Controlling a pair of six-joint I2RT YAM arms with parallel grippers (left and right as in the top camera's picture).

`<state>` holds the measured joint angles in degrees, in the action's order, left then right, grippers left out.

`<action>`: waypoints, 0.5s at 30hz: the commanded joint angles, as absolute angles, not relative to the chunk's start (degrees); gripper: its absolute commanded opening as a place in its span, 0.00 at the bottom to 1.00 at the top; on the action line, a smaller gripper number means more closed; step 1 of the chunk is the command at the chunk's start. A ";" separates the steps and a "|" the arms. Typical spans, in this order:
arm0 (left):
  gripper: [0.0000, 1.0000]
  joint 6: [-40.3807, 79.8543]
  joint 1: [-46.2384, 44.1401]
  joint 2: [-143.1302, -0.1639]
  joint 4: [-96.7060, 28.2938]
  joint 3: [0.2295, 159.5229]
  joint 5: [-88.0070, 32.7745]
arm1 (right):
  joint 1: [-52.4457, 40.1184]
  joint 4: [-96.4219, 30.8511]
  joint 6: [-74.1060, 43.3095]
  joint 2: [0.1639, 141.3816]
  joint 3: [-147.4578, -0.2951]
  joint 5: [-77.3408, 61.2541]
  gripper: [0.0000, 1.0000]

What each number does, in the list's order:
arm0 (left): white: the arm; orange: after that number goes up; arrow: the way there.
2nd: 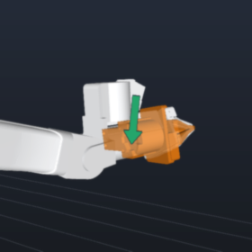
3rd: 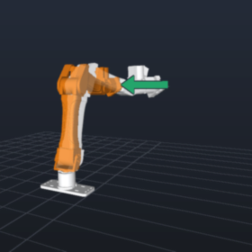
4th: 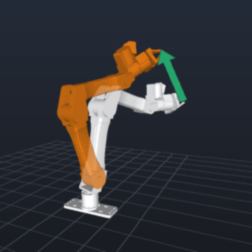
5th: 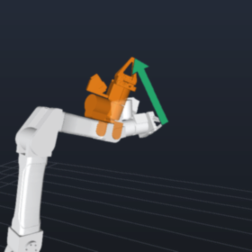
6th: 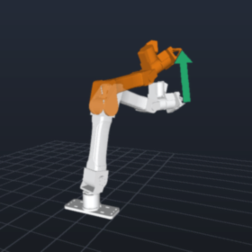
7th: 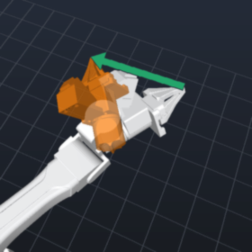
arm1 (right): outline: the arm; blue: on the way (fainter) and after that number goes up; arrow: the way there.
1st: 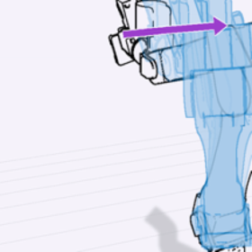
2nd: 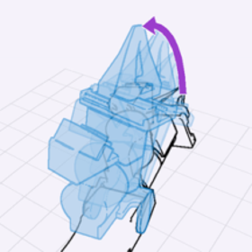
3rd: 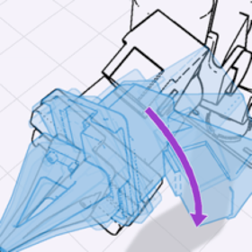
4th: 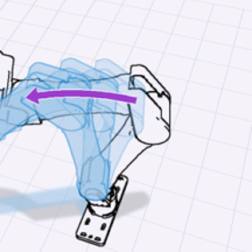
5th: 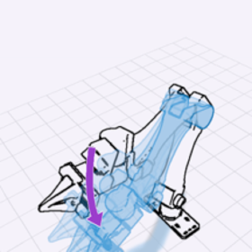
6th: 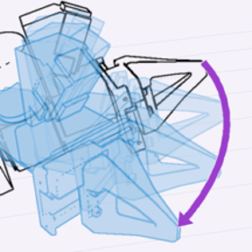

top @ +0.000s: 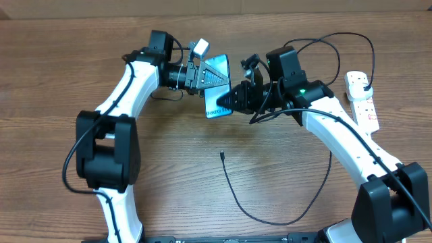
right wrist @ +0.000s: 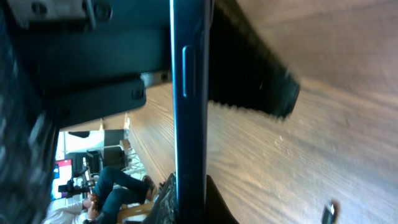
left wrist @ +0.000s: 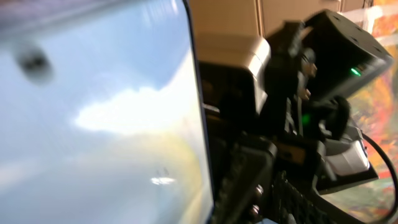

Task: Plug charger to phone and switch on socket
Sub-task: 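Lift the phone upright, holding it between both grippers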

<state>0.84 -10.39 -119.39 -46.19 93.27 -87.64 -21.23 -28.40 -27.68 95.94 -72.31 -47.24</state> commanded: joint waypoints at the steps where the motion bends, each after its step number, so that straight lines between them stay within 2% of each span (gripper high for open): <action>1: 0.82 -1.30 -10.72 -109.84 -45.54 94.02 -90.54 | -21.02 -24.38 -27.18 94.83 -72.60 -48.90 0.04; 6: 0.84 -1.04 -9.47 -103.72 -45.25 94.02 -90.54 | -20.97 -18.31 -28.45 94.83 -72.60 -51.55 0.04; 9: 0.77 2.35 -7.75 -101.10 -41.98 94.02 -90.54 | -20.86 -14.55 -28.45 94.83 -72.60 -56.80 0.04; 15: 0.69 12.53 -5.61 -99.94 -31.97 94.02 -90.54 | -20.86 -10.76 -28.47 94.83 -72.60 -60.55 0.04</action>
<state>7.53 -6.31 -103.59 -35.48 93.03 -86.43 -21.15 -10.26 -26.70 94.06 -72.71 -61.60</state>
